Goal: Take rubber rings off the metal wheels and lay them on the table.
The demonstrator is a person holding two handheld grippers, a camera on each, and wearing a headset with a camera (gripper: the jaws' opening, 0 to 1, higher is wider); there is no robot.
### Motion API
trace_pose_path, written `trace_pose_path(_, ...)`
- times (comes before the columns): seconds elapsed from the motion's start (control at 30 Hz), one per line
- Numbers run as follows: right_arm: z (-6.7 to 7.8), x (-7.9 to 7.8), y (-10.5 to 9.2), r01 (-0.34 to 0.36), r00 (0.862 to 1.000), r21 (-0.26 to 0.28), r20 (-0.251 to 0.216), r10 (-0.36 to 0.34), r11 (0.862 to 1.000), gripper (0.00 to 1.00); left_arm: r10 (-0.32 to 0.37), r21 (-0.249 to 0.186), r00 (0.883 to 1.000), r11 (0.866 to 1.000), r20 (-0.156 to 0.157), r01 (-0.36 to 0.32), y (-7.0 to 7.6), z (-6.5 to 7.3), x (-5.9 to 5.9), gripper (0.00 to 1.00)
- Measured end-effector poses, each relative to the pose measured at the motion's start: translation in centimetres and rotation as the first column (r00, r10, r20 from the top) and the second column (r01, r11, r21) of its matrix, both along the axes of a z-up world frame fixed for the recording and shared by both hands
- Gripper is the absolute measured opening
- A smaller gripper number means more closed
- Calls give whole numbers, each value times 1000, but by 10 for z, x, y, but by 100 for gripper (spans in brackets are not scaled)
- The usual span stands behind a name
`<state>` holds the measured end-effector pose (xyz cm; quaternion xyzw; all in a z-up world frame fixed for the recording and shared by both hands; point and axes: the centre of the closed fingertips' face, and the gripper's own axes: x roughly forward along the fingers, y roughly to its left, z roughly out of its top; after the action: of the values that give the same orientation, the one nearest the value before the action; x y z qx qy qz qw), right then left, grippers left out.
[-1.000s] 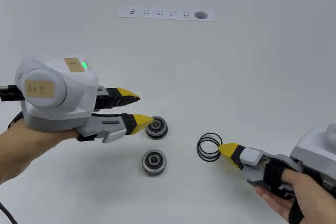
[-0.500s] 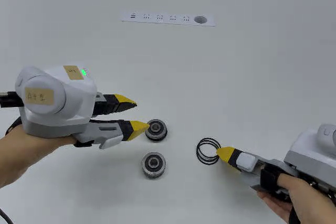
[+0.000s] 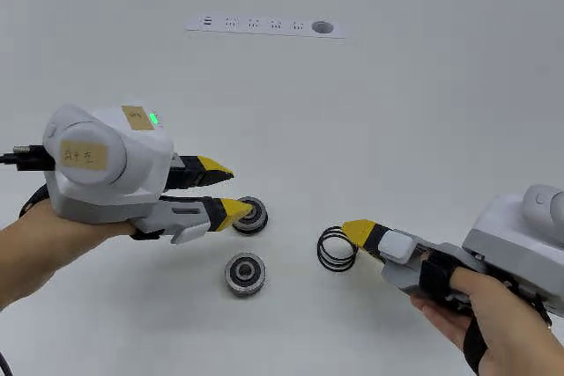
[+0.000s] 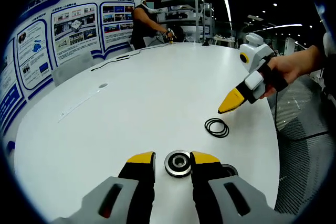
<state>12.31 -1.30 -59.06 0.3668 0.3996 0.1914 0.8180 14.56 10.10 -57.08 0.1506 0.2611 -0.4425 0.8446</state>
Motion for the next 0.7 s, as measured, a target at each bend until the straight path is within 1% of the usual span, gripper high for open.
trace_pose_path(0.13,-2,0,3,-4,1000,4,-4,4,1000,12,-1,-9,1000,1000,-17,0,-4,-5,1,25)
trace_pose_path(0.23,-2,0,5,-6,1000,11,-3,6,1000,12,3,-3,1000,1000,-23,-3,-5,-10,1,22)
trace_pose_path(0.33,-3,1,8,-5,1000,28,-8,5,1000,12,-8,8,999,1000,-39,9,-5,-16,-2,22)
trace_pose_path(0.43,-4,3,9,0,1000,40,-15,1,999,12,-5,4,999,1000,-49,5,-4,-18,-2,21)
trace_pose_path(0.53,-4,4,11,-3,1000,43,-14,3,999,12,-3,8,999,1000,-53,3,-3,-20,-3,20)
trace_pose_path(0.63,-5,4,13,-7,1000,49,-18,8,999,11,-2,19,999,1000,-49,3,-1,-21,-3,17)
trace_pose_path(0.7,-5,3,14,-6,1000,51,-21,7,999,11,-4,18,999,1000,-52,5,-2,-21,-3,16)
